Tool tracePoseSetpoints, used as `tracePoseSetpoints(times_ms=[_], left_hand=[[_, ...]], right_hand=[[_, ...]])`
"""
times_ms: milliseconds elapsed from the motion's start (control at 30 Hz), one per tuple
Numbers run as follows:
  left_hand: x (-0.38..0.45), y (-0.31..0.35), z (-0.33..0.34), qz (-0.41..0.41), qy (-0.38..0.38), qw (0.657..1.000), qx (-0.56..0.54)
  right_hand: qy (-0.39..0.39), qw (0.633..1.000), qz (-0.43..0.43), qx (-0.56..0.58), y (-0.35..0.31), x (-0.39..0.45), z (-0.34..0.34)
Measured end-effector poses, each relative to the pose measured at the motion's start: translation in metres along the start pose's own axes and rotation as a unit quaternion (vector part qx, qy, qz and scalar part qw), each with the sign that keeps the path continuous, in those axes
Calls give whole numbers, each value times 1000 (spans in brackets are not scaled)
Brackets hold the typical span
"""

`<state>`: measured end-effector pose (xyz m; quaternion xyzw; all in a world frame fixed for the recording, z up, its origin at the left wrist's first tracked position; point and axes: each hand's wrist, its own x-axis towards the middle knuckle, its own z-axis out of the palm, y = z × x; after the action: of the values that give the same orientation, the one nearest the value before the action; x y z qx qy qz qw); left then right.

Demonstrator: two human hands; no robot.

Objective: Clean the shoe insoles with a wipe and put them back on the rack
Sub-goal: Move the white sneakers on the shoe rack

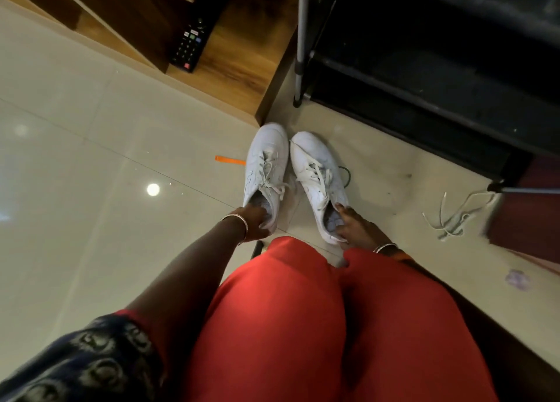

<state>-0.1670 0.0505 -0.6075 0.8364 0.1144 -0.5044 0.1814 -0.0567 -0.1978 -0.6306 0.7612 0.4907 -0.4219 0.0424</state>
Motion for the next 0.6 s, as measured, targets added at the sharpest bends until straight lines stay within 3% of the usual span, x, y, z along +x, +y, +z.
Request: tracePoseSetpoints(times_ms=[167,267,367,500,600], left_hand=[[4,10,-4,18,-9,999,-26],[6,30,-16,3,-5,1000,-14],[7,48,-40,-9,84,994,67],[26,65,-62,52,219,973,57],[44,68,-71,116,203,964,128]], right_hand=[[-40,998,13,56,-18,6,2],[76,986,65,135,-23,-1,-15],[161,963,152,155,-9,12,-33],[42,972,219,72,14,33,-44],[-11,971,240,0,27,40,-37]])
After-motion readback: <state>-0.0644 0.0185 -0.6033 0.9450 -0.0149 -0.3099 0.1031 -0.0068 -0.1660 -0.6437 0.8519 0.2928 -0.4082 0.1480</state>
